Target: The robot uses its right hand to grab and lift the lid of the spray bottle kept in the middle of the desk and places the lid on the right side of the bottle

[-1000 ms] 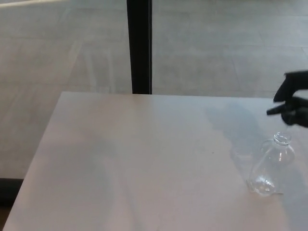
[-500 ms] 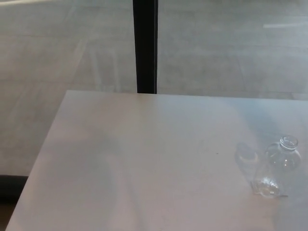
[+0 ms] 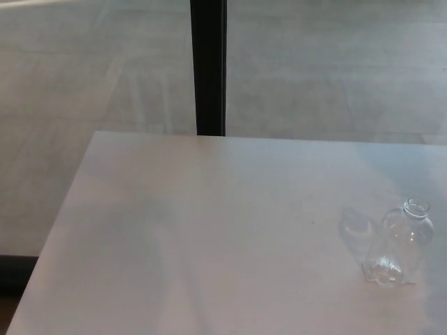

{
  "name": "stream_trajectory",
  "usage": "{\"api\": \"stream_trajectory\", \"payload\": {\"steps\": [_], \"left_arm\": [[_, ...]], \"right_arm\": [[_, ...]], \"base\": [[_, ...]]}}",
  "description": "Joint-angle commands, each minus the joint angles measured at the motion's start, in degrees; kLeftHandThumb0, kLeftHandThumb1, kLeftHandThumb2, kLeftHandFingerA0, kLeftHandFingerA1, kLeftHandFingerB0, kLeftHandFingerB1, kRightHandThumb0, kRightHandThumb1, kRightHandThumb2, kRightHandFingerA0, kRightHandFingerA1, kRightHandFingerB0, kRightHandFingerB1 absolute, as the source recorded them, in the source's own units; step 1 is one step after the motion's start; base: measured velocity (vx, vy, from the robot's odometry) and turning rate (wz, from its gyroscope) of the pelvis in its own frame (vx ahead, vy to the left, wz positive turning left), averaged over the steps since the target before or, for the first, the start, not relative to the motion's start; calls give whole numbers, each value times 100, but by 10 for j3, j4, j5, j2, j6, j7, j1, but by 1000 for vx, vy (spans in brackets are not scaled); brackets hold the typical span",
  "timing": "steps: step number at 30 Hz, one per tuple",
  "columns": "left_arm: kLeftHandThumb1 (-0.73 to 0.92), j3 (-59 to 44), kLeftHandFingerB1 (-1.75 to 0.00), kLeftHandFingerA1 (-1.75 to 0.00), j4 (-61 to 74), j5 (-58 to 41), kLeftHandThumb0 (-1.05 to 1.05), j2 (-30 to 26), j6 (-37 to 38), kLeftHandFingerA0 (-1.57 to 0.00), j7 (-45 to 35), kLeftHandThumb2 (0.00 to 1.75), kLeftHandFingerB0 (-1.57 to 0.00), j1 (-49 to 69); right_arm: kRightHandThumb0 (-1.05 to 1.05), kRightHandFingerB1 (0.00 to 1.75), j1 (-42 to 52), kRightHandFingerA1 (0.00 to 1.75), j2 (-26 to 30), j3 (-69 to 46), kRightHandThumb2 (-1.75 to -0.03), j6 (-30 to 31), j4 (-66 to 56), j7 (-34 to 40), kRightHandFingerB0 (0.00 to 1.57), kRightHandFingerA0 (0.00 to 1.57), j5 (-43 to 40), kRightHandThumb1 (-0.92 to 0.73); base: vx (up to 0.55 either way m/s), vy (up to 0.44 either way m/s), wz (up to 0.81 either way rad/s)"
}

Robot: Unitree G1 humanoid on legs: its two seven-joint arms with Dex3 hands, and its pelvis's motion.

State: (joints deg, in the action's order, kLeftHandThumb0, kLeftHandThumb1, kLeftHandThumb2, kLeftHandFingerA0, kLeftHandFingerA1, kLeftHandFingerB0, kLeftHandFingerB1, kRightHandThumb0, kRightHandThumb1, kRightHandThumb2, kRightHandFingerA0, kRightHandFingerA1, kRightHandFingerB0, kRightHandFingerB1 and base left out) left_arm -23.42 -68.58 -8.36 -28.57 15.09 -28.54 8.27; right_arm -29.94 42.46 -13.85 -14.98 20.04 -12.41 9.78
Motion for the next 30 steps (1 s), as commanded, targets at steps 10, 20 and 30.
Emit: {"api": "stream_trajectory", "payload": {"steps": [10,20,30], "left_arm": [[89,-8,-38,-50,14,-19,-78,-3,16,-54,-11,67,-37,-7],[72,-5,-51,-58,9,-20,-74,-4,16,-46,-7,108,-30,-4],[88,-6,-39,-51,11,-24,-78,-3,15,-54,-10,67,-37,-4]], "right_arm": [[-30,95,167,163,-84,112,-88,-32,83,158,93,94,130,-62],[-40,44,165,121,-73,162,-64,18,108,182,57,66,181,-79],[-83,26,166,9,-21,215,-63,97,48,150,1,0,253,-75]], "base": [[0,0,0],[0,0,0],[0,0,0]]}}
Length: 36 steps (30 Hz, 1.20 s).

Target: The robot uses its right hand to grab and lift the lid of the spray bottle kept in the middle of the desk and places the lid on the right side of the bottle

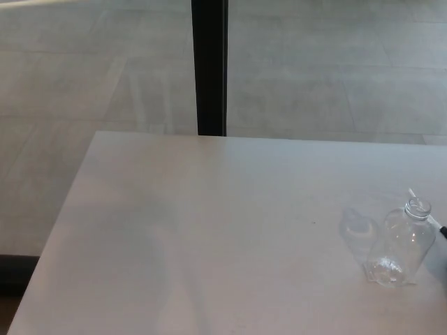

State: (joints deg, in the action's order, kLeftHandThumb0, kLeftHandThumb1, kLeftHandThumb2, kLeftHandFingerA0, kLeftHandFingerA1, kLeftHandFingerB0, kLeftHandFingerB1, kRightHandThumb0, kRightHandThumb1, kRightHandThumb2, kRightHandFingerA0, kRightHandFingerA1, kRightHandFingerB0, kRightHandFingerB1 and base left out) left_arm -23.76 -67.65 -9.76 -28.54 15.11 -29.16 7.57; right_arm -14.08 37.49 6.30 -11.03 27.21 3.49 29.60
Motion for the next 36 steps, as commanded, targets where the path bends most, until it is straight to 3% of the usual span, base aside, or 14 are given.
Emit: {"api": "stream_trajectory", "payload": {"steps": [1,3,4,6,9,10,17,26,27,28,29,30,34,36], "left_arm": [[88,-3,-39,-51,0,-11,-78,-3,14,-54,-3,67,-37,1],[88,-2,-38,-49,-10,-8,-78,-4,17,-54,0,66,-37,-1],[72,-2,-52,-59,-7,-9,-79,-5,17,-46,-2,108,-30,1],[89,-3,-38,-49,-11,-10,-77,-2,22,-53,-5,66,-37,2],[90,-3,-38,-50,-5,-12,-76,-3,22,-52,-9,67,-35,6],[74,-2,-52,-60,-7,-10,-79,-3,30,-45,-10,109,-28,8],[71,-4,-52,-59,-16,-11,-76,-5,29,-47,-2,108,-30,7],[89,-5,-39,-50,-4,-15,-76,-4,20,-53,-9,67,-37,8],[89,-7,-39,-50,-6,-18,-76,-3,19,-53,-9,66,-36,7],[89,-11,-40,-52,-3,-22,-79,-3,22,-53,-14,66,-35,12],[89,-12,-39,-52,0,-24,-78,-3,24,-53,-15,66,-36,16],[73,-12,-52,-59,1,-23,-73,-4,22,-46,-12,108,-30,17],[89,-11,-38,-49,-10,-19,-76,-5,17,-54,-2,67,-37,8],[89,-11,-38,-49,-16,-19,-76,-5,17,-53,-4,67,-36,8]], "right_arm": [[-83,26,6,9,32,16,-63,63,-31,-13,1,0,57,-75],[-101,9,18,0,38,-1,-98,62,-69,-20,3,0,39,-63],[-98,11,22,0,39,-7,-96,63,-80,-24,0,0,32,-60],[-102,7,37,0,49,-26,-99,67,-111,-40,0,0,16,-64],[-99,9,57,0,64,-65,-100,81,-153,-78,0,0,-19,-64],[-105,4,62,0,68,-78,-105,85,-164,-89,0,0,-28,-69],[-105,6,134,9,109,-227,-113,84,-197,-119,2,0,-95,-70],[-105,13,194,3,92,-467,-111,48,51,-42,12,0,-206,-73],[-91,27,190,18,88,-486,-65,50,76,-34,6,0,-218,-85],[-84,38,175,28,73,-529,-106,59,123,2,13,2,-250,-66],[-78,27,166,36,62,-554,-67,61,146,24,18,5,-266,-84],[-72,41,158,48,46,-584,-95,55,172,47,10,5,-292,-65],[-70,28,143,38,14,-638,-64,48,236,56,13,3,-342,-82],[-72,42,148,45,10,-636,-94,42,263,71,9,4,-330,-61]], "base": [[0,0,0],[0,0,0],[0,0,0],[0,0,0],[0,0,0],[0,0,0],[0,0,0],[0,0,0],[0,0,0],[0,0,0],[0,0,0],[0,0,0],[0,0,0],[0,0,0]]}}
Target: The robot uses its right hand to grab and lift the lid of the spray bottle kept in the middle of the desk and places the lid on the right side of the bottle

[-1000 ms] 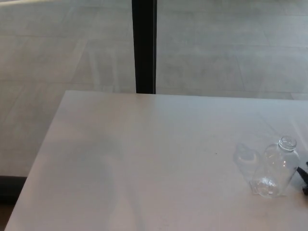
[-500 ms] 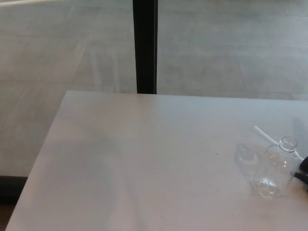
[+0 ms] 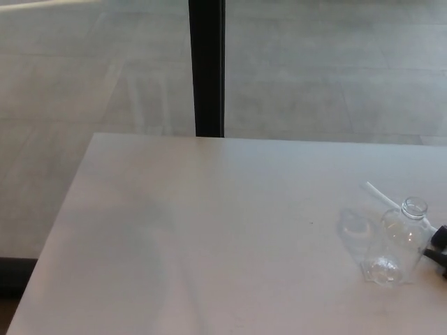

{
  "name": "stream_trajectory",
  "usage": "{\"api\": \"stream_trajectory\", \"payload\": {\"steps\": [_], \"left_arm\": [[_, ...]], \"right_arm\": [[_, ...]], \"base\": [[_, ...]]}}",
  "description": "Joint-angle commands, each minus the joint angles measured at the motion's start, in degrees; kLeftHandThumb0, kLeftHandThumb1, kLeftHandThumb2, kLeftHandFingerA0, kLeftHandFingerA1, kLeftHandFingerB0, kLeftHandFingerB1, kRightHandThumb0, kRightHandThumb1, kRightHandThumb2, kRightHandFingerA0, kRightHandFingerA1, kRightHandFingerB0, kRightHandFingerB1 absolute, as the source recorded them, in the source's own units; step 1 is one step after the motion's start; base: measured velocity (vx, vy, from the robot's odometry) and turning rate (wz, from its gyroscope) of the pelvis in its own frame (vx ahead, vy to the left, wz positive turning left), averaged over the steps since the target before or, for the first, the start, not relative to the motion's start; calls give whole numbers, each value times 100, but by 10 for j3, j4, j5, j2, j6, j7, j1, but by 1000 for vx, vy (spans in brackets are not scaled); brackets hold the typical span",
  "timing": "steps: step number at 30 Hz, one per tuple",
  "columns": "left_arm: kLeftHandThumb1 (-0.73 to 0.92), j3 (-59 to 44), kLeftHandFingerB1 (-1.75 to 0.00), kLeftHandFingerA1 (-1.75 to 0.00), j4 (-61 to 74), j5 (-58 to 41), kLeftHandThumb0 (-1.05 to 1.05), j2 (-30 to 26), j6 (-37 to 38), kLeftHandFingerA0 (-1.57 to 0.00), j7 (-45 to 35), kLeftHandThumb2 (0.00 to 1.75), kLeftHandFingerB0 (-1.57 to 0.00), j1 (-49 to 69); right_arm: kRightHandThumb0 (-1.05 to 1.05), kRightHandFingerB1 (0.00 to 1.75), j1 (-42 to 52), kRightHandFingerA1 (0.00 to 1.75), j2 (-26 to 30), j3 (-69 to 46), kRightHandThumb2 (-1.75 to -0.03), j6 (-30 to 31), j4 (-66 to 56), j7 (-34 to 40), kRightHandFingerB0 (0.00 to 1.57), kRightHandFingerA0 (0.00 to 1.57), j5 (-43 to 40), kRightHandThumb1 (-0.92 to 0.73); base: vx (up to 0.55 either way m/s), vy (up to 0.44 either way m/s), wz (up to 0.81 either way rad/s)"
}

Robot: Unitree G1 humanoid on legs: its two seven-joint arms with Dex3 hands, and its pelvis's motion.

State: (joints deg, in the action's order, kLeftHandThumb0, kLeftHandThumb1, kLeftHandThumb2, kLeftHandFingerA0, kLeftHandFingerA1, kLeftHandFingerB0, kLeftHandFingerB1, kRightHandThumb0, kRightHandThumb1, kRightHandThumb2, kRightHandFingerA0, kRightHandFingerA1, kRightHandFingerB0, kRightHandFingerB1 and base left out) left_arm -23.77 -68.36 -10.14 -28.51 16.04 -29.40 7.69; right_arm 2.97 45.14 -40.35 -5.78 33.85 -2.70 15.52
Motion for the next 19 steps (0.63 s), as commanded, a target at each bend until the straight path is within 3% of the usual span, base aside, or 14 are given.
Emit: {"api": "stream_trajectory", "payload": {"steps": [1,2,3,6,7,8,9,10,13,14,15,16,17,19], "left_arm": [[88,-16,-38,-50,-13,-20,-78,-9,0,-54,0,66,-37,1],[88,-16,-38,-50,-13,-20,-78,-9,0,-54,0,66,-37,1],[68,-18,-51,-61,-13,-21,-77,-11,-3,-48,3,108,-31,-2],[72,-27,-52,-61,-7,-29,-79,-18,-10,-45,5,108,-31,-14],[88,-33,-39,-52,-7,-34,-78,-20,-14,-51,5,66,-38,-19],[89,-34,-39,-52,-12,-33,-79,-23,-18,-51,9,66,-37,-28],[74,-39,-52,-62,-14,-37,-86,-26,-28,-47,11,110,-33,-33],[87,-44,-40,-54,-13,-40,-80,-26,-35,-56,17,65,-40,-35],[86,-56,-39,-52,-23,-43,-80,-24,-47,-53,31,66,-37,-38],[87,-60,-40,-53,-23,-46,-79,-23,-47,-52,30,66,-37,-34],[87,-65,-41,-54,-23,-49,-76,-18,-42,-53,29,66,-37,-30],[87,-67,-42,-55,-21,-48,-75,-14,-41,-55,34,67,-40,-28],[87,-67,-42,-56,-20,-47,-75,-12,-40,-55,36,66,-41,-28],[88,-66,-42,-55,-19,-44,-75,-7,-36,-57,39,66,-42,-27]], "right_arm": [[-71,44,-22,46,-96,-164,-94,-3,206,140,9,4,-186,-61],[-71,44,-23,46,-95,-166,-94,-5,210,140,9,4,-185,-61],[-64,30,-25,34,-100,-172,-64,-1,214,131,16,3,-192,-78],[-64,32,-36,42,-124,-180,-62,-2,232,115,17,2,-207,-76],[-36,49,-46,55,-126,-178,-105,3,245,116,0,4,-206,-49],[-36,49,-51,55,-132,-177,-105,7,245,109,0,4,-208,-51],[-63,32,-55,44,-136,-180,-62,11,251,93,16,4,-216,-74],[-64,31,-54,40,-140,-177,-64,13,253,85,15,5,-216,-73],[-68,36,-46,30,-152,-154,-96,15,257,58,7,0,-203,-58],[-64,31,-43,43,-159,-150,-63,6,257,64,13,4,-199,-76],[-36,50,-39,53,-166,-146,-106,-10,262,67,0,2,-198,-51],[-65,30,-37,51,-168,-141,-61,-17,267,68,18,18,-196,-73],[-68,42,-37,56,-169,-140,-90,-21,268,67,10,16,-200,-55],[-69,42,-35,57,-173,-134,-90,-29,270,60,10,20,-205,-55]], "base": [[0,0,0],[0,0,0],[0,0,0],[0,0,0],[0,0,0],[0,0,0],[0,0,0],[0,0,0],[0,0,0],[0,0,0],[0,0,0],[0,0,0],[0,0,0],[0,0,0]]}}
